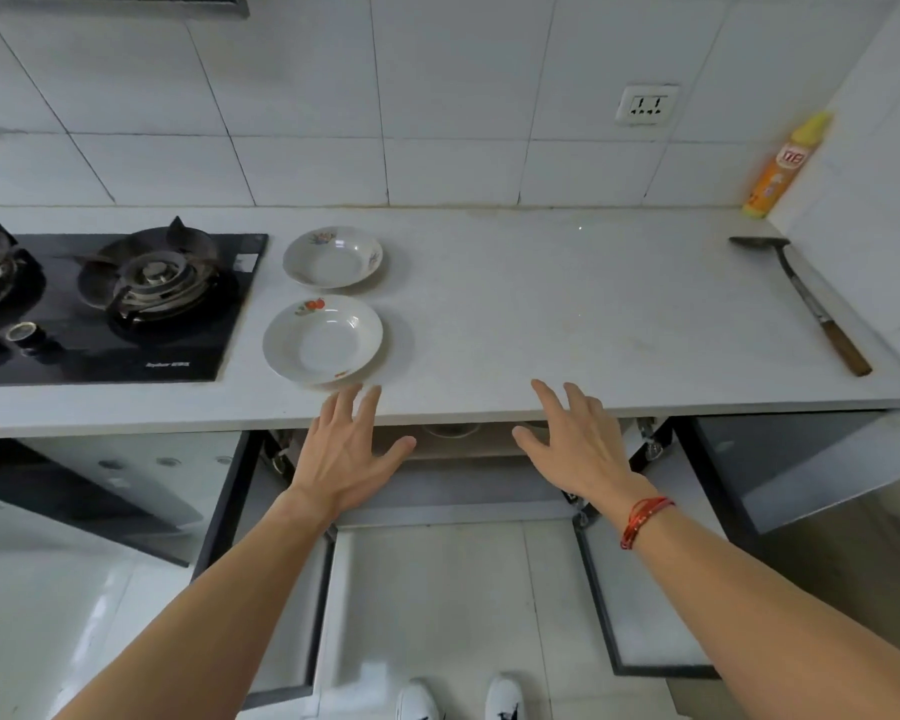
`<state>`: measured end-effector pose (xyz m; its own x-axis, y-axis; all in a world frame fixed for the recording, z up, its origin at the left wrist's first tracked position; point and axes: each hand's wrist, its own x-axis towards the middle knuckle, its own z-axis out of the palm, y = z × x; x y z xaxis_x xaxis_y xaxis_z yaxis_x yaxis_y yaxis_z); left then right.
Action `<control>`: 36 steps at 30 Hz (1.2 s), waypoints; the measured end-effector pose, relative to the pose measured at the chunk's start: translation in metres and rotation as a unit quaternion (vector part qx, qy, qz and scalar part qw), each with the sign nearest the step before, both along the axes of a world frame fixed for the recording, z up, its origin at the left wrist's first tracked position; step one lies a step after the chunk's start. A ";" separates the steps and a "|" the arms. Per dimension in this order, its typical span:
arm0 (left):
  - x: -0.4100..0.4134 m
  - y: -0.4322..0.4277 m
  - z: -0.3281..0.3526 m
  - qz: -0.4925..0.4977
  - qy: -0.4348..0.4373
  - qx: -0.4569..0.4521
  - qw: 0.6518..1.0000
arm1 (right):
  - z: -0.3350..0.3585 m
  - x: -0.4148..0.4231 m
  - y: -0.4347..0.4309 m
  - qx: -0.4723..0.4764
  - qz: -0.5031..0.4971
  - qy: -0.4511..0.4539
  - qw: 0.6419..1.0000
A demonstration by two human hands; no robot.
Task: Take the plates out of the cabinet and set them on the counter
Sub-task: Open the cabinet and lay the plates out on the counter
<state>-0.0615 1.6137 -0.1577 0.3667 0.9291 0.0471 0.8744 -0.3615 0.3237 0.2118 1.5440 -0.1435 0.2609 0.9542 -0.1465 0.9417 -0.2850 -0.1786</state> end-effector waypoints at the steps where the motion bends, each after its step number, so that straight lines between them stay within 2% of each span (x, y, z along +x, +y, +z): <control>1: 0.003 -0.005 -0.002 0.002 0.001 -0.004 1.000 | -0.002 0.002 -0.004 0.002 0.000 0.001 1.000; 7: 0.022 -0.028 -0.043 0.028 -0.036 -0.061 0.997 | -0.042 0.019 -0.025 0.025 0.001 0.030 0.999; 16: 0.043 -0.009 -0.176 0.042 -0.054 -0.073 0.995 | -0.190 0.038 -0.013 0.031 -0.009 0.037 0.999; 27: 0.081 0.090 -0.333 0.111 -0.104 -0.115 0.982 | -0.342 0.055 0.094 0.073 0.001 0.079 0.994; 32: 0.093 0.146 -0.395 0.150 -0.093 -0.148 0.973 | -0.404 0.062 0.149 0.101 0.017 0.085 0.991; 36: 0.111 0.179 -0.429 0.155 -0.134 -0.135 0.969 | -0.442 0.070 0.190 0.107 0.014 0.151 0.983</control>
<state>0.0495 1.7930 -0.5869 0.0757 0.9845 -0.1585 0.7988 0.0352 0.6006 0.2820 1.7342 -0.5851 0.2098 0.9777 -0.0089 0.8431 -0.1855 -0.5048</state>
